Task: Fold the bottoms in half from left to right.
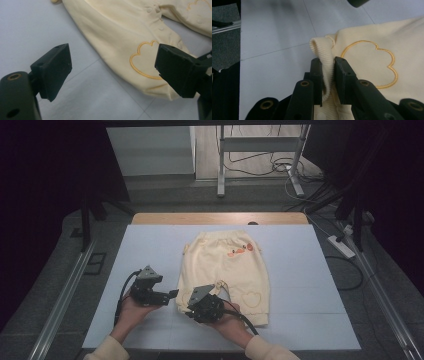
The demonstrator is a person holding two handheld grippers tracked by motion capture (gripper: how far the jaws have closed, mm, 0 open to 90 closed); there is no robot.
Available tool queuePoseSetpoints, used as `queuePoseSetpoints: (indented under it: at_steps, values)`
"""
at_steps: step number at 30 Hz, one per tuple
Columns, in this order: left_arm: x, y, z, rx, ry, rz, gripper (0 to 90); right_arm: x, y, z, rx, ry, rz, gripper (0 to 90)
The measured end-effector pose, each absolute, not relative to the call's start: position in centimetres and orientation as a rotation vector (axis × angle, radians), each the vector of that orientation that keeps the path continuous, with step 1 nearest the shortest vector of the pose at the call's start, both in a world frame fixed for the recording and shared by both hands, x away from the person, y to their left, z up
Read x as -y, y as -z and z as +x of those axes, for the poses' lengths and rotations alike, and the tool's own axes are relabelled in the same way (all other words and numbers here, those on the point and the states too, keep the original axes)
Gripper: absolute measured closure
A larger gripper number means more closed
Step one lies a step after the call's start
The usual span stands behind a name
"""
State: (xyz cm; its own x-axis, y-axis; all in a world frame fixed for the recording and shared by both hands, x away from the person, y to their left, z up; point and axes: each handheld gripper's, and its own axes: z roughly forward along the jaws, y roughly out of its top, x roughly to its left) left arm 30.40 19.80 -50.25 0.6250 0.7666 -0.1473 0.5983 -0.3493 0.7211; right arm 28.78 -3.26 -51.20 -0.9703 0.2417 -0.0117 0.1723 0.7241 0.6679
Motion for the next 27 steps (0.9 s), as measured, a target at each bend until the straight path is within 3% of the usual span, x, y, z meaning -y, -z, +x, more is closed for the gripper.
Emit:
queuePoseSetpoints:
  at_steps: [10,27]
  values:
    - [-18.8,50.1,33.7,-1.075,-0.232,2.080,14.0,3.5,51.2,28.7,-2.822,-1.092,0.341,76.2]
    - [-16.7,49.2,36.2,-1.031,-0.263,2.135,14.3,3.6,51.3,28.7,-2.835,-1.080,0.335,76.2]
